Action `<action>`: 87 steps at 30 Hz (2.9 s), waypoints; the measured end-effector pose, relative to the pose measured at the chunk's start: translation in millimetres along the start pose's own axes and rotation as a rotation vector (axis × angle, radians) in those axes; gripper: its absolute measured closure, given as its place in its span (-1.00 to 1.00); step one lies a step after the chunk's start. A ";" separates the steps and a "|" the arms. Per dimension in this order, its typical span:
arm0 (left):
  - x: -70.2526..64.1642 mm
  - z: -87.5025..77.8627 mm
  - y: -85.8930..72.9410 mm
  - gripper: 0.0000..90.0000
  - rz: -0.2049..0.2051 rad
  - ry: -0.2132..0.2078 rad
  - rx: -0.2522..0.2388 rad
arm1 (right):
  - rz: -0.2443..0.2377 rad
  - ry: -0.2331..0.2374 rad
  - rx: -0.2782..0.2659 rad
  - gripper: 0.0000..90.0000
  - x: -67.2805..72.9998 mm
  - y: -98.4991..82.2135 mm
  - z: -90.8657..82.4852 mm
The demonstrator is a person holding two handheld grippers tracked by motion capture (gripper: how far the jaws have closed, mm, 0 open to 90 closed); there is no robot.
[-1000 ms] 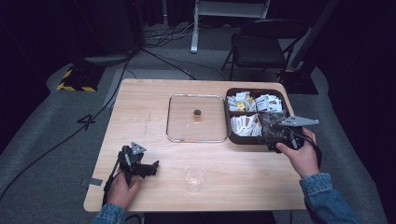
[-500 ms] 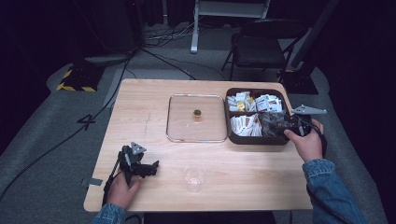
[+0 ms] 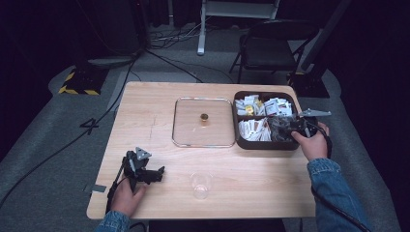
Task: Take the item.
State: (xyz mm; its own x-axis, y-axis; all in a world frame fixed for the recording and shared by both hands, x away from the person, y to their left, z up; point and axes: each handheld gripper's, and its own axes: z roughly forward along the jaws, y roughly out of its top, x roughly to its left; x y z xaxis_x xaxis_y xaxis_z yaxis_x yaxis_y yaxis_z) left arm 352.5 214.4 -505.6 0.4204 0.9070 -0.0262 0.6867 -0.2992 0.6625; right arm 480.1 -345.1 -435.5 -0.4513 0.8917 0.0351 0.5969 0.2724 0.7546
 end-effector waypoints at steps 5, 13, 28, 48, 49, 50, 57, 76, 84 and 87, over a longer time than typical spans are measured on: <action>0.0 0.0 0.0 -0.99 0.000 0.000 0.000 | 0.028 0.007 0.015 -0.10 -4.7 -4.7 8.6; 0.0 0.0 0.0 -1.00 0.000 0.000 0.000 | 0.035 0.012 0.060 0.17 -5.7 -8.0 16.6; 0.0 0.0 0.0 -1.00 0.000 0.000 0.000 | -0.002 -0.018 0.050 0.59 -6.2 -6.8 8.1; 0.0 0.0 0.0 -0.99 0.000 0.000 0.000 | 0.092 0.090 -0.139 0.60 4.6 6.3 -25.8; 0.0 0.0 0.0 -0.99 0.000 0.000 -0.001 | 0.100 0.103 -0.154 0.60 7.5 7.7 -28.7; 0.0 0.0 0.0 -0.99 0.000 0.000 -0.001 | 0.102 0.110 -0.162 0.60 9.2 8.7 -30.5; 0.1 0.0 0.0 -1.00 0.001 -0.001 -0.001 | 0.089 0.186 -0.223 0.60 30.7 20.3 -47.9; 0.5 -0.1 -0.2 -1.00 0.003 -0.006 -0.002 | 0.017 0.283 -0.234 0.60 88.9 30.2 -77.9; 0.8 0.4 0.4 -1.00 0.008 -0.008 -0.001 | -0.041 0.341 -0.226 0.60 121.4 33.6 -88.0; 0.7 0.2 0.3 -1.00 0.008 -0.006 0.000 | -0.064 0.364 -0.228 0.60 132.5 34.7 -90.7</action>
State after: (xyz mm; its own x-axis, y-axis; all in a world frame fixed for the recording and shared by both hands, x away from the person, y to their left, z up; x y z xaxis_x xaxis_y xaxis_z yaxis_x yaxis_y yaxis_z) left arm 353.2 214.9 -505.6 0.4292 0.9028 -0.0256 0.6834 -0.3061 0.6627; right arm 380.8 -250.3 -345.2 -0.7115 0.6788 0.1817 0.4170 0.1998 0.8867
